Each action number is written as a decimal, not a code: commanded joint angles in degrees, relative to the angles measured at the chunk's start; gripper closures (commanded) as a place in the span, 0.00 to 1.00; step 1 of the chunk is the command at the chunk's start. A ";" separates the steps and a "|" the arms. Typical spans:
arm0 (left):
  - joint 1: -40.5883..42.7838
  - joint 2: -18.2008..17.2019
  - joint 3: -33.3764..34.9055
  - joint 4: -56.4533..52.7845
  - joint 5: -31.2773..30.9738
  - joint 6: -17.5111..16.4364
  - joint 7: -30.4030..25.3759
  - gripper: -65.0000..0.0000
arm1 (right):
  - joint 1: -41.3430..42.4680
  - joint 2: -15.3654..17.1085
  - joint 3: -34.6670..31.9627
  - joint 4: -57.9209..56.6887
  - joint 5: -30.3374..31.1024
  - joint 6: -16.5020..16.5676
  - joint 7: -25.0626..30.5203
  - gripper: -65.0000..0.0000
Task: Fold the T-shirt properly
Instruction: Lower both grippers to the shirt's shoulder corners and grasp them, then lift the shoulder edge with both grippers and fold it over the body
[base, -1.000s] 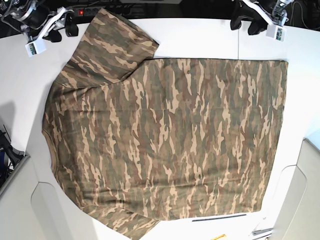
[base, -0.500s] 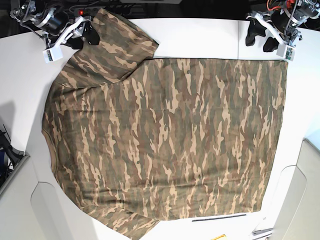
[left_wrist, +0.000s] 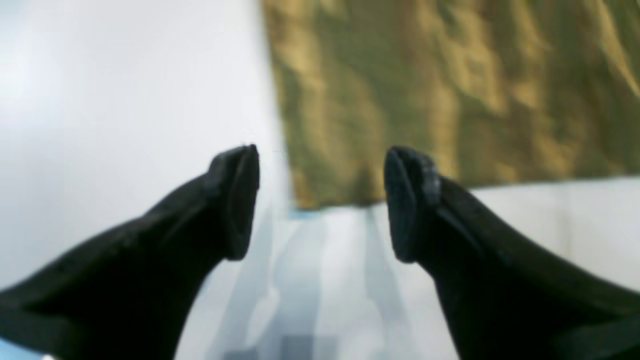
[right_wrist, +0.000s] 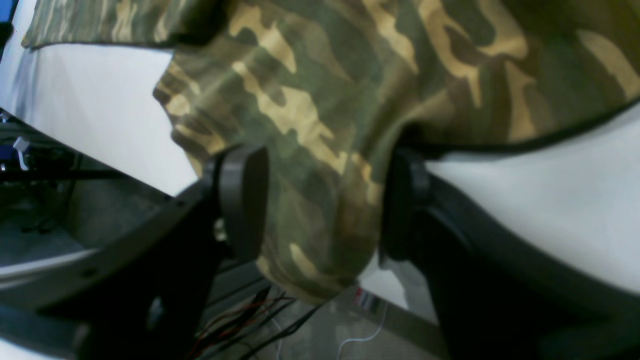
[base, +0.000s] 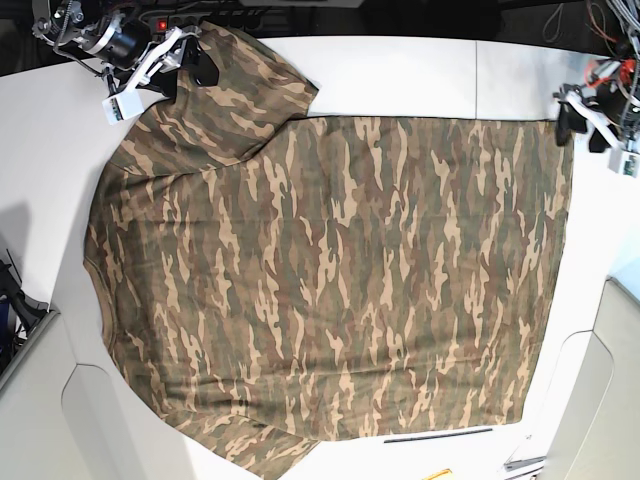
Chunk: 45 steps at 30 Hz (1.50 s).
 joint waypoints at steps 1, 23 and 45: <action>-0.96 -1.38 -1.60 -0.85 -0.57 -0.13 -0.31 0.35 | -0.52 0.35 0.07 0.22 -1.07 -0.20 -1.27 0.47; -4.24 0.87 0.33 -14.84 -15.08 -8.39 3.89 0.35 | 1.27 -0.20 0.07 0.22 -0.39 2.58 1.51 0.47; -4.39 0.39 3.32 -10.23 -16.06 -15.14 -0.39 1.00 | 1.38 -4.55 1.44 2.38 1.20 2.60 -1.16 1.00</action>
